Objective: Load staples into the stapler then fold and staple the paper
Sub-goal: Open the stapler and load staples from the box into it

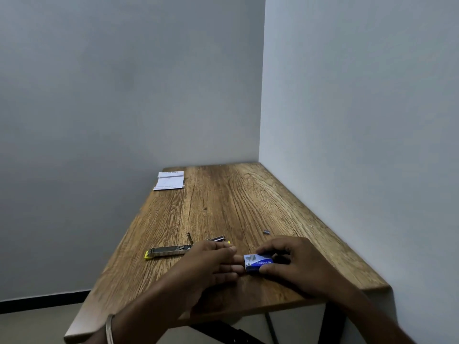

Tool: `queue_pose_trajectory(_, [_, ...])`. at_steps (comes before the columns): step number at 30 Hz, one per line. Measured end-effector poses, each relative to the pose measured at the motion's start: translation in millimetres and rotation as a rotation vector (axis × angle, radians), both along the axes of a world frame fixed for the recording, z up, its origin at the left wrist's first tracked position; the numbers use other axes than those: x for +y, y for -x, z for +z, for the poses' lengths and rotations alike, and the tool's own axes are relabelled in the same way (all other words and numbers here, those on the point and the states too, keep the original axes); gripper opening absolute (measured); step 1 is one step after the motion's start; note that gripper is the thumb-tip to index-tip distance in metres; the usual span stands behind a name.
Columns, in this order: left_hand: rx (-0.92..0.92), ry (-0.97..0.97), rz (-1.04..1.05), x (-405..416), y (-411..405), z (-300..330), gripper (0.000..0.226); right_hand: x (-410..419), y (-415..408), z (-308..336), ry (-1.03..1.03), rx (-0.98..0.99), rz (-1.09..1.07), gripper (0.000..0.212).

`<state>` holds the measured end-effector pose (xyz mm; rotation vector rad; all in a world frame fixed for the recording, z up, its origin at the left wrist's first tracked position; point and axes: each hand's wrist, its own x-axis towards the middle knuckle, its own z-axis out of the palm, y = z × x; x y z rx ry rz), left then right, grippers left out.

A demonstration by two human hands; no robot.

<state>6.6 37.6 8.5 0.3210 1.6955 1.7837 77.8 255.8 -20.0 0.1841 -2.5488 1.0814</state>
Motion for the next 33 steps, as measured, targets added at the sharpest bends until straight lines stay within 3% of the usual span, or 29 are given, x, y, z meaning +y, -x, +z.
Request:
queue_pose_trajectory(6, [-0.085, -0.046, 0.018, -3, 7, -4, 0.023, -6, 6, -2, 0.041, 0.009, -0.019, 0.030])
queue_pose_trajectory(14, [-0.050, 0.023, -0.004, -7, 11, 1, 0.023, -12, 8, -1, 0.041, -0.010, -0.017, 0.031])
queue_pose_trajectory(19, [0.250, 0.224, -0.022, -2, 3, 4, 0.026, -12, 7, 0, 0.003, -0.007, -0.030, 0.032])
queue_pose_trajectory(24, [0.887, 0.534, -0.001, -2, 2, -9, 0.039, -11, 8, -3, 0.009, 0.005, -0.034, 0.038])
queue_pose_trajectory(26, [1.040, 0.546, -0.011, 1, 0, -13, 0.040, -10, 8, -2, -0.011, -0.011, -0.017, 0.043])
queue_pose_trajectory(33, [1.097, 0.526, -0.004, -1, 3, -16, 0.029, 10, -3, 2, -0.053, -0.058, -0.035, 0.046])
